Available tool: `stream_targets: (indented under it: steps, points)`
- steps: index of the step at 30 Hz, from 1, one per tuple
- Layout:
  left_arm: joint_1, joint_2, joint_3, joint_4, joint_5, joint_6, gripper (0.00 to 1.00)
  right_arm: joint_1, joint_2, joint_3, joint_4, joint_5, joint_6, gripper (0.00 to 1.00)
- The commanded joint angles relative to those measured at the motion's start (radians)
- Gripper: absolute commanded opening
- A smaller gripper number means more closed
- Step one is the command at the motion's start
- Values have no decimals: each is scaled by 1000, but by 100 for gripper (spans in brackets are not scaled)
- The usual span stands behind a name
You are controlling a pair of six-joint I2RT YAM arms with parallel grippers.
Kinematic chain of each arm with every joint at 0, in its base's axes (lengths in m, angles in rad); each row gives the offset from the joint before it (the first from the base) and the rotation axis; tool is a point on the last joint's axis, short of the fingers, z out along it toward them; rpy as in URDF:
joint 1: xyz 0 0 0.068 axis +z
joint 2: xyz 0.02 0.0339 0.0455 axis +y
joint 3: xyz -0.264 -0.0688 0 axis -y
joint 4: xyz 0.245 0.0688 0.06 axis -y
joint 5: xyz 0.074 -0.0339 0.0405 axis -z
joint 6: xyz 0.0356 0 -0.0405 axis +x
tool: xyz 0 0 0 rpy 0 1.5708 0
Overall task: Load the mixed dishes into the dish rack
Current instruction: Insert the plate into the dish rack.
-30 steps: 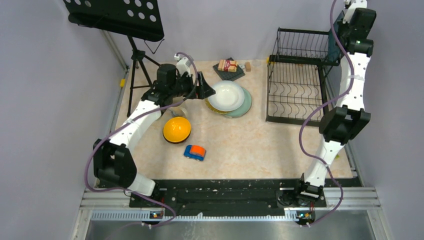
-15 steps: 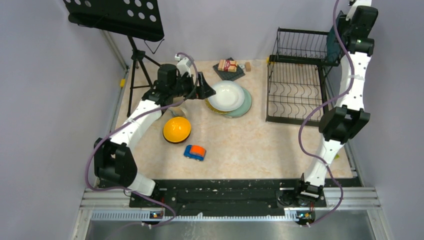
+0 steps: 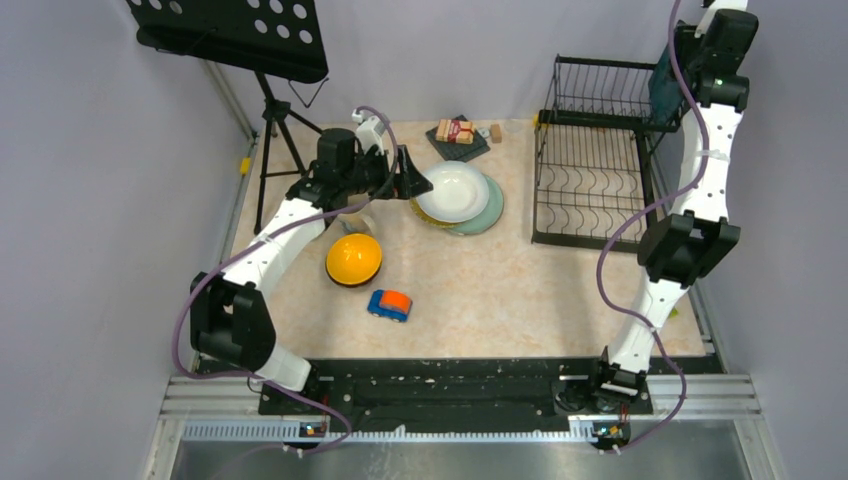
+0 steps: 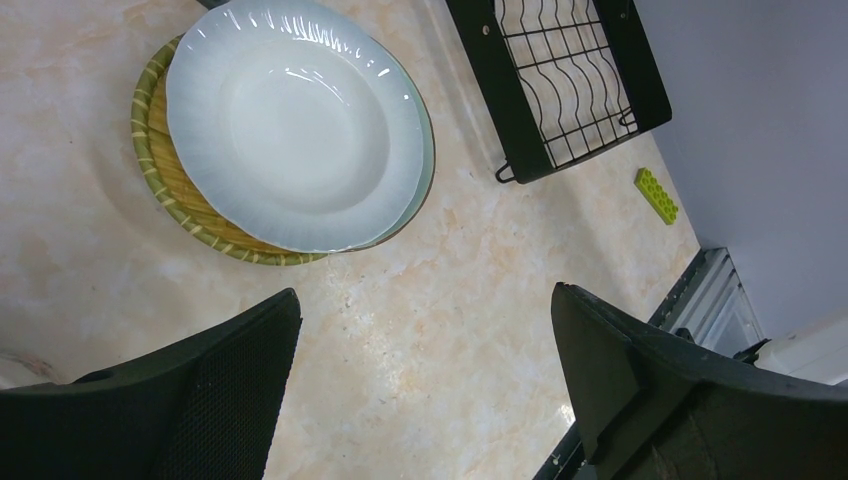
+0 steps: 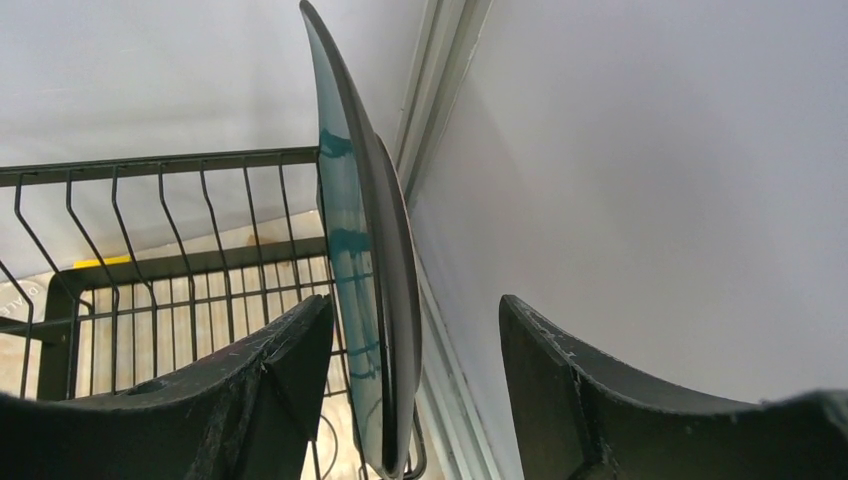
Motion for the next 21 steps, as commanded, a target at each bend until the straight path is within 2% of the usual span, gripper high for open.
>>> stream_targets:
  steps: [1, 6, 10, 17, 21]
  points:
    - [4, -4, 26, 31, 13, -6, 99, -7, -74, -7, 10, 26, 19, 63]
    - [4, -17, 19, 33, 1, -4, 99, -8, -95, -5, 13, 61, 36, 72]
    - [4, -47, -1, 39, -54, 1, 99, -15, -122, 8, 11, 26, 67, 78]
    - [6, -72, -19, 43, -76, -2, 99, -24, -159, 32, 0, 5, 103, 80]
    - [24, -96, -59, 86, -90, -50, 99, -24, -262, -50, 82, -15, 139, 80]
